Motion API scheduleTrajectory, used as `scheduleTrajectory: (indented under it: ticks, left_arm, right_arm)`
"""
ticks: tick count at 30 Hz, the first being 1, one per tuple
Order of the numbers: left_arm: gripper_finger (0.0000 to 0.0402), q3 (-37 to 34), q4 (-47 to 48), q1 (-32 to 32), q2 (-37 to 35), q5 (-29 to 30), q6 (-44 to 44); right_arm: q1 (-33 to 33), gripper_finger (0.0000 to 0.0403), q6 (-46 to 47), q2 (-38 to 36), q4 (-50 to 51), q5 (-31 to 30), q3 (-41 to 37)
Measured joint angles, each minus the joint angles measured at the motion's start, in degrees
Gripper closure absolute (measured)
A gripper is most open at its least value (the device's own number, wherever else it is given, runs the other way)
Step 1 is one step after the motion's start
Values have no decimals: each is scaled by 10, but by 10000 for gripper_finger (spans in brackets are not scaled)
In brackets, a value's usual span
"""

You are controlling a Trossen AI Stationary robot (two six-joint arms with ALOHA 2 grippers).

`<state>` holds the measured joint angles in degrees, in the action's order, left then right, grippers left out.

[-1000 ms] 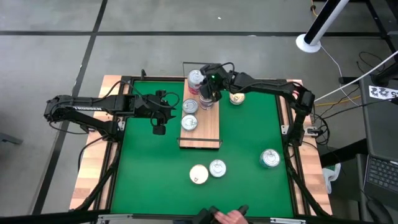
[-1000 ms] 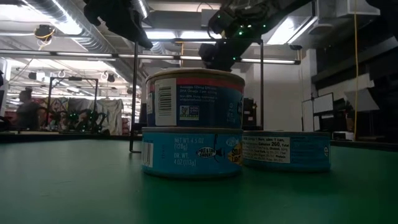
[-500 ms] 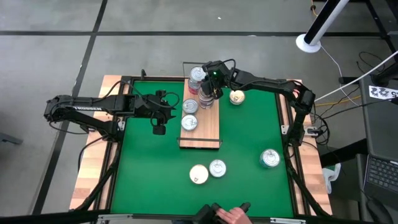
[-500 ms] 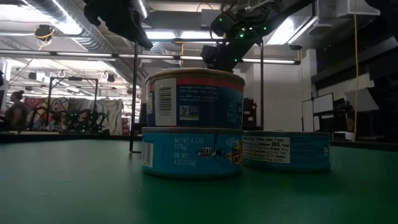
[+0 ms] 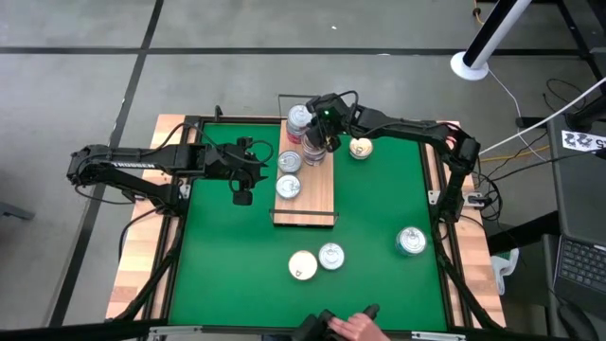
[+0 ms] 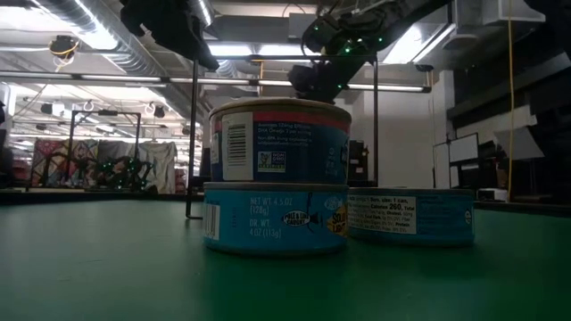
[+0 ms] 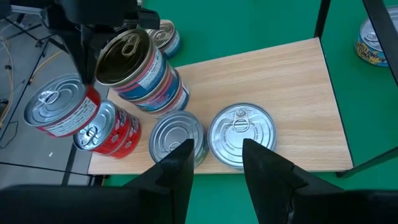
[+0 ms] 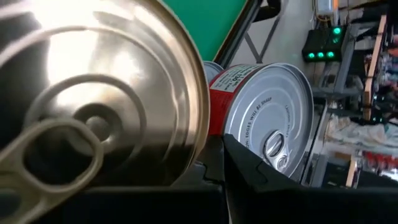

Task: Stack canned seafood by type on shelf
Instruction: Stack the red tuna can on top of the red tuna can on the shelf

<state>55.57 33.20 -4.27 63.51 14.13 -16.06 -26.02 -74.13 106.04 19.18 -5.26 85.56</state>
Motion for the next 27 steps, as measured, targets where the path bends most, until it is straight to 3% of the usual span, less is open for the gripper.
scheduleTrajectory:
  ticks: [12,27]
  left_arm:
    - [270,0,0,0,0,0,29]
    - [270,0,0,0,0,0,58]
  right_arm:
    - [-26,403,-59,-4,10,57,0]
    - [-78,403,-140,-2,4,211,0]
